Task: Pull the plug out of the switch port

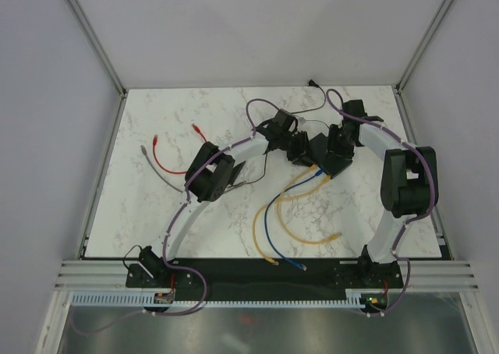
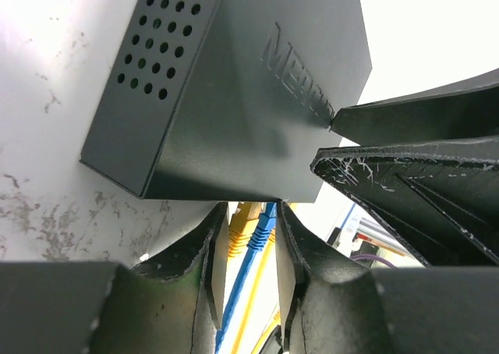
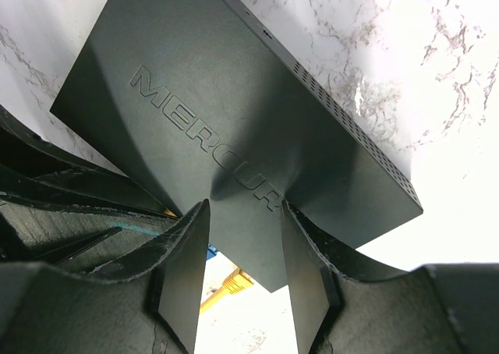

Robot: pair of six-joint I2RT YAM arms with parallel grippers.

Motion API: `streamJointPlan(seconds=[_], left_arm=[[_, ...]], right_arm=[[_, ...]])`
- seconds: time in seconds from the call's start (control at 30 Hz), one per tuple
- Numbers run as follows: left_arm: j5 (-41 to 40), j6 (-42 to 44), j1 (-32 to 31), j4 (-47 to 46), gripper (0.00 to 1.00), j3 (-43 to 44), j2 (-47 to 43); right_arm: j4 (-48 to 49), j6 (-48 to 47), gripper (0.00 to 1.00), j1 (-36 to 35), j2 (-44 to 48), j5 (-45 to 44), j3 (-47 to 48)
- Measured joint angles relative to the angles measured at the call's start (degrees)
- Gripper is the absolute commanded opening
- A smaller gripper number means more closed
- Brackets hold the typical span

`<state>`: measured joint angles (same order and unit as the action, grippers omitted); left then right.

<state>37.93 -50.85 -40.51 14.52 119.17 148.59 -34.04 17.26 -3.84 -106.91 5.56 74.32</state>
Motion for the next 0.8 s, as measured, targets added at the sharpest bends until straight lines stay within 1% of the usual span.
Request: streamJointPlan(seconds=[0.03,0.07,0.17,0.33,0.5,0.8], left_arm=[[0.0,-0.1,0.0,0.4,0.21,0.3,0.1],[0.0,-0.2,0.0,0.9,0.17,0.6,0.3],[0.1,-0.3,0.0,2.1,0.11,1.6,0.6],[0.2,-0.3,0.1,2.5,0.15,2.0,0.8],[1.4,0.2,0.3,1.9,0.15,2.0,1.0],[3.2,2.5,0.8,0.0,0.19,1.6,1.8]], right_arm=[[0.0,0.0,0.5,0.0,0.0,0.0,0.0],[0.0,0.0,0.5,0.0,0.0,0.0,0.0],[0.0,0.0,0.5,0.0,0.0,0.0,0.0],[0.0,0.0,0.5,0.0,0.0,0.0,0.0],[0.0,0.0,0.5,0.0,0.0,0.0,0.0],[0.0,-0.1,0.5,0.0,0.0,0.0,0.0]])
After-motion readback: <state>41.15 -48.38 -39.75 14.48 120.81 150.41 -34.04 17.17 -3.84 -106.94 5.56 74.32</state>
